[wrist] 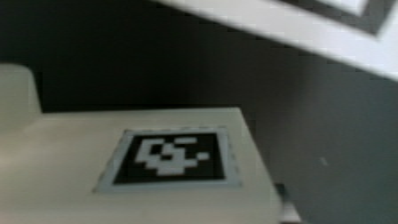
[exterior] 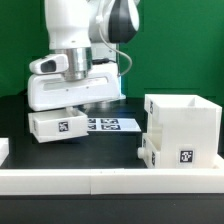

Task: Assemble drawer

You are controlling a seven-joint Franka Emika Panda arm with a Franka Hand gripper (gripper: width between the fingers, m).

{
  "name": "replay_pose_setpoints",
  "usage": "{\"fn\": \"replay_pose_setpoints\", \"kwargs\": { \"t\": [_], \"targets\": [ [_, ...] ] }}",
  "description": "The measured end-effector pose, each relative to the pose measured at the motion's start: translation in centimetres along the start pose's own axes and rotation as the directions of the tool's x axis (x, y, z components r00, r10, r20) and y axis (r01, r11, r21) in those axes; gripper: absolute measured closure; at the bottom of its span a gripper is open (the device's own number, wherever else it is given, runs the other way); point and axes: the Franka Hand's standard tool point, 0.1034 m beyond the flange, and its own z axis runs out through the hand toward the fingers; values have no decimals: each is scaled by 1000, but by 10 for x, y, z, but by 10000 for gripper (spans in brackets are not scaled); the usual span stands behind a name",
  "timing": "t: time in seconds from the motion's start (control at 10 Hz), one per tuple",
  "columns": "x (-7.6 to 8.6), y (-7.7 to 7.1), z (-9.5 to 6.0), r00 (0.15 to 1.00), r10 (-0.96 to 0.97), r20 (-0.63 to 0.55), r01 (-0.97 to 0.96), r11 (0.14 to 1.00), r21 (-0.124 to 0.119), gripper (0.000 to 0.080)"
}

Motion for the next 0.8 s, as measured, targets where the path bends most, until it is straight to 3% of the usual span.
{"fn": "replay_pose_setpoints", "kwargs": {
  "t": [0.1,0.5,0.8],
  "targets": [
    [16,-8,-6,1000,6,-2,-6,1000,4,755],
    [70,-14,-27,1000,1,-25,-1,1000,19,755],
    [68,-14,-25,999,-29,-22,29,999,19,755]
  ]
}}
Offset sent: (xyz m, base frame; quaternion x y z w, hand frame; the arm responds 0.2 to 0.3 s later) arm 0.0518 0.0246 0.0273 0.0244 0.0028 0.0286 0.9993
